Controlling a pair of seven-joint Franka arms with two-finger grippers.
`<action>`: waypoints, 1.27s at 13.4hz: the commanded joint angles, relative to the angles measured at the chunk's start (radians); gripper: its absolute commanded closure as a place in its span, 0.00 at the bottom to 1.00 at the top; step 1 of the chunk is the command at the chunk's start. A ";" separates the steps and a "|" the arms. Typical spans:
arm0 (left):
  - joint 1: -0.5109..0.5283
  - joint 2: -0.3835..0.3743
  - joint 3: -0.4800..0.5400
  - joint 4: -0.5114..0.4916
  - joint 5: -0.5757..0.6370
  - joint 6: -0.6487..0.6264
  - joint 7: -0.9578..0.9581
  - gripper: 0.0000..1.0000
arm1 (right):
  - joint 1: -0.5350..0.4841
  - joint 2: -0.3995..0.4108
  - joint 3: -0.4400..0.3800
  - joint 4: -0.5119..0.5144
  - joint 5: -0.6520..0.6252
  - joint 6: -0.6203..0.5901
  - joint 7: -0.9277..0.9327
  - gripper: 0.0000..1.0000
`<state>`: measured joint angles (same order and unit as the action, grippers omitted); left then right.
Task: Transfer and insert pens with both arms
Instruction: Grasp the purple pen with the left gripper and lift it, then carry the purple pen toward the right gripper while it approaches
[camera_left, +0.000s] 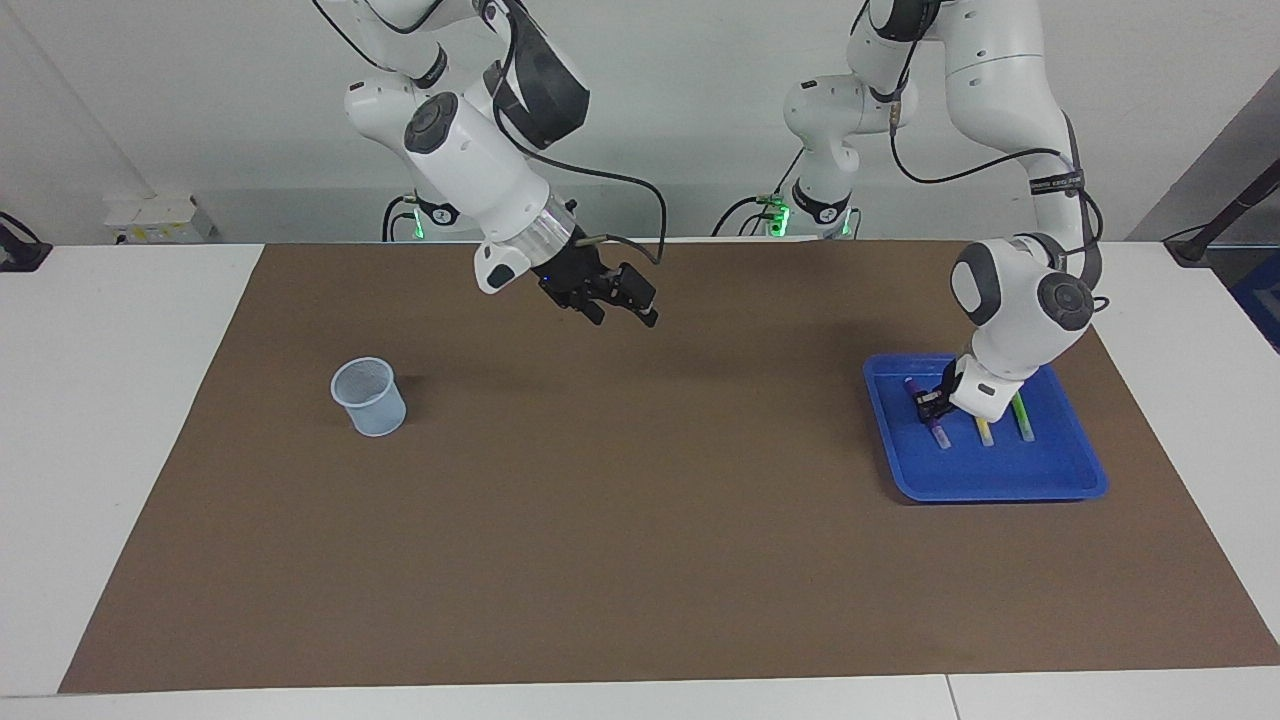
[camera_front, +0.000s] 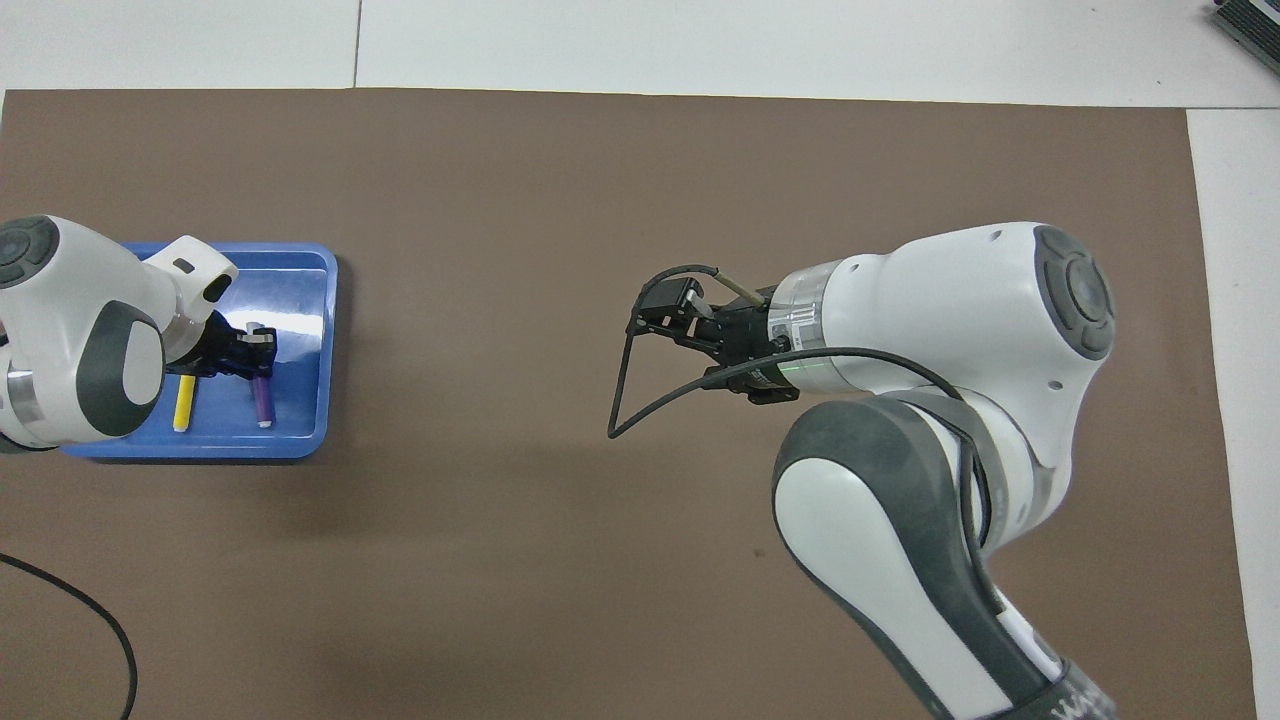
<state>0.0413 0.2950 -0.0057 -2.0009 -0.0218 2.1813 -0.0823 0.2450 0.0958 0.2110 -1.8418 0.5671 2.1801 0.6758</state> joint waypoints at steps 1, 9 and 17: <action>-0.004 0.003 0.007 0.074 0.008 -0.093 -0.004 1.00 | 0.002 0.007 0.001 -0.007 0.025 0.024 0.010 0.00; -0.031 -0.019 -0.040 0.416 -0.050 -0.373 -0.490 1.00 | 0.003 0.005 0.001 -0.007 0.030 0.024 0.013 0.00; -0.038 -0.120 -0.080 0.429 -0.349 -0.383 -1.063 1.00 | 0.002 0.007 0.002 -0.007 0.031 0.023 0.091 0.00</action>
<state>0.0061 0.2042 -0.0888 -1.5665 -0.3129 1.8196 -1.0527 0.2464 0.1009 0.2102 -1.8418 0.5683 2.1807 0.7422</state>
